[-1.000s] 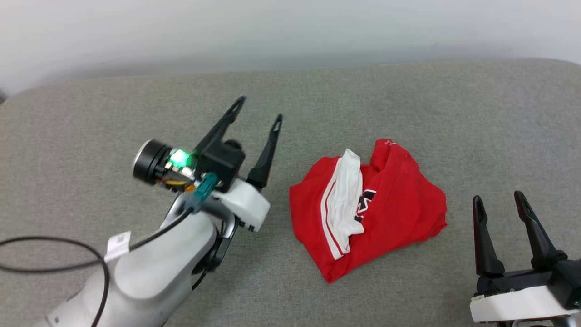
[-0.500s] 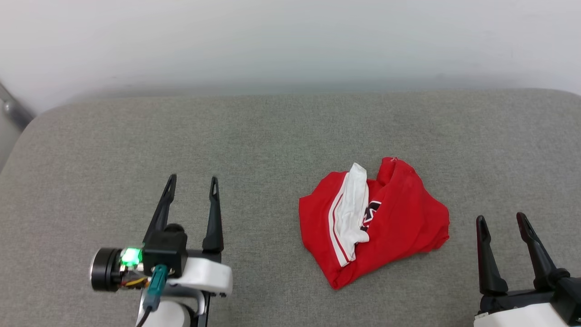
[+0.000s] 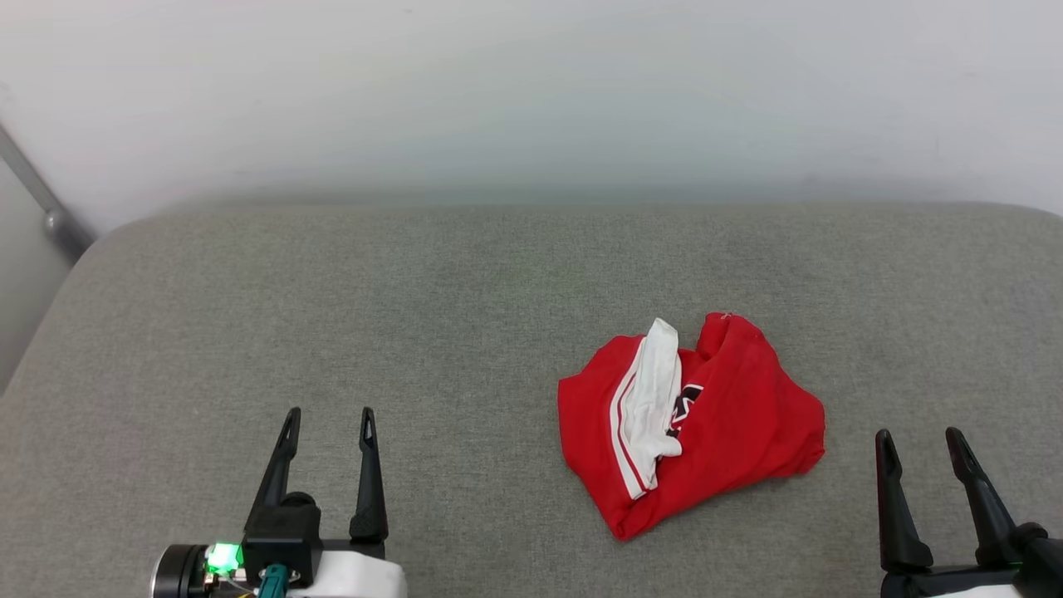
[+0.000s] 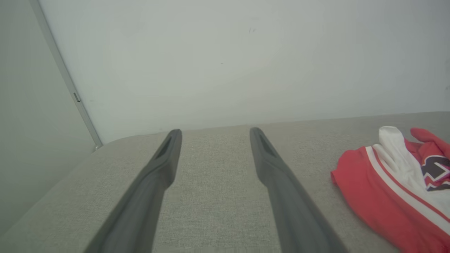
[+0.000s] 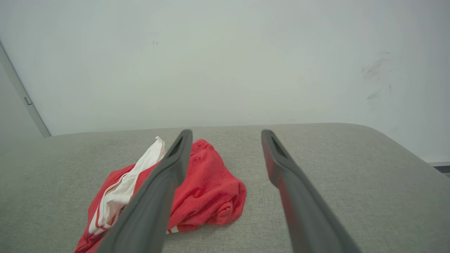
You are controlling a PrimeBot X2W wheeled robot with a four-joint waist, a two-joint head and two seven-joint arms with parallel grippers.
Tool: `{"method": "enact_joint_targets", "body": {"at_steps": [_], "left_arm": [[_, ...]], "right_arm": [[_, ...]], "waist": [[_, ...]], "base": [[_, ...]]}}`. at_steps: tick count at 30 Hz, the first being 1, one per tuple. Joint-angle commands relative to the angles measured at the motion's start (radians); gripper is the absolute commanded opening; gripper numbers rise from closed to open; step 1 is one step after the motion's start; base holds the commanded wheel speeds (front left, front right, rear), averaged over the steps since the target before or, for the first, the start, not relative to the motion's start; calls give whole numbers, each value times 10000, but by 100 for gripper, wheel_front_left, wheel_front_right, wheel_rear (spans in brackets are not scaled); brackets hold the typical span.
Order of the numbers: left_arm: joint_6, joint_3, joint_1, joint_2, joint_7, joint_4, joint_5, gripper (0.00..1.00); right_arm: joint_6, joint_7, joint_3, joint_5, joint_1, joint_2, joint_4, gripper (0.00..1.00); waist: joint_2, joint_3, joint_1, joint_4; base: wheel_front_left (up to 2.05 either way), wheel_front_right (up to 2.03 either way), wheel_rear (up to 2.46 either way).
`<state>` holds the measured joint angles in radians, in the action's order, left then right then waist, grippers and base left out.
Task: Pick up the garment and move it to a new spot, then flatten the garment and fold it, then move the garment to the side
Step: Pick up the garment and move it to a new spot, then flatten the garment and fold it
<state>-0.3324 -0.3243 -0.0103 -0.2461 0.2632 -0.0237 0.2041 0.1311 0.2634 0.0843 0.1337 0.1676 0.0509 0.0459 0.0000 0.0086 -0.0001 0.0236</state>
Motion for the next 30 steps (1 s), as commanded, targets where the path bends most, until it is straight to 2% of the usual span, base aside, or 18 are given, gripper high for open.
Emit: {"method": "enact_joint_targets", "body": {"at_steps": [1, 13, 30], "left_arm": [[164, 194, -206, 158, 22, -7, -186, 100], [1022, 1004, -714, 911, 22, -173, -975, 100], [1637, 1608, -874, 1412, 22, -324, -1438, 100]], "right_arm": [[-7, 20, -12, 81, 122, -15, -13, 100], [-7, 20, -72, 356, 381, -15, -91, 100], [-7, 20, -106, 345, 391, -15, -50, 100]], "waist": [[0, -65, 1, 25], [0, -278, 1, 58], [0, -335, 1, 158]], "base": [[0, 0, 0], [0, 0, 0], [0, 0, 0]]}}
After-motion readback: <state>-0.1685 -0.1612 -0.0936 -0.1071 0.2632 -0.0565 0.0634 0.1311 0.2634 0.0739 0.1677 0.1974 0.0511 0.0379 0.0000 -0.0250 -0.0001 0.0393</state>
